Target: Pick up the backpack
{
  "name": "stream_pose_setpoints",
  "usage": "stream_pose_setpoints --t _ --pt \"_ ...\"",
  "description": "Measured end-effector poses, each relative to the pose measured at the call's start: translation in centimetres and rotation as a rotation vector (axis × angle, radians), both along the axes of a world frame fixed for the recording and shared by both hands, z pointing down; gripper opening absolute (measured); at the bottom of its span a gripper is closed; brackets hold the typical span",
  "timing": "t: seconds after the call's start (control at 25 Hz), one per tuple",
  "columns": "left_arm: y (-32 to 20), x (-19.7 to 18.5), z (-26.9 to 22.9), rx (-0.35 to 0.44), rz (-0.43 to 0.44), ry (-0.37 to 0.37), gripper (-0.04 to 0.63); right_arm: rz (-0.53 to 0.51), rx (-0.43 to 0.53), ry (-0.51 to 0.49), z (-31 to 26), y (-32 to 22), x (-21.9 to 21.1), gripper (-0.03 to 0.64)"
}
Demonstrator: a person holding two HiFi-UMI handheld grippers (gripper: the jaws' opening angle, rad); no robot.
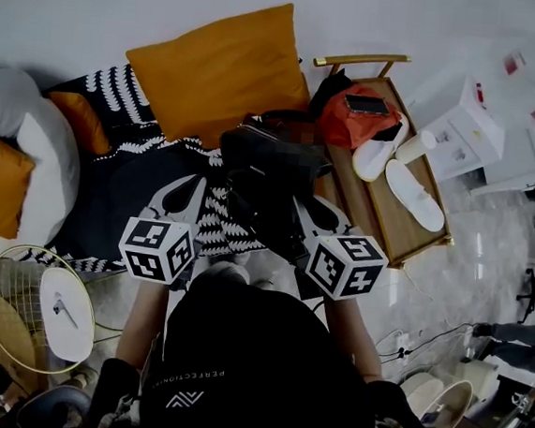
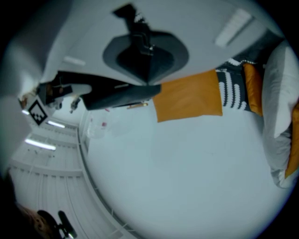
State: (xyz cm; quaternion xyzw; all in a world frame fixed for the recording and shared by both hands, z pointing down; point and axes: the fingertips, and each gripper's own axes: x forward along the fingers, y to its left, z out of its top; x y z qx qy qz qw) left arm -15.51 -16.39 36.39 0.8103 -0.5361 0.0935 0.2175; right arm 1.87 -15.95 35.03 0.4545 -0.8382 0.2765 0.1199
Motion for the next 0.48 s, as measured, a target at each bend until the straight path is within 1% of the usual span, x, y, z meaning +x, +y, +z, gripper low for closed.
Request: stream_pose_setpoints --t 0.28,0.48 --pt "0.8 -1.3 -0.3 0.002 -0.020 0.007 0.017 0.002 0.029 0.008 -1.1 0.1 -0.2 0.028" --pt "1.0 -1.5 -0.5 0.006 -0.024 0.010 0.017 0.001 0.039 0.021 -1.3 0.1 -0.1 0.028"
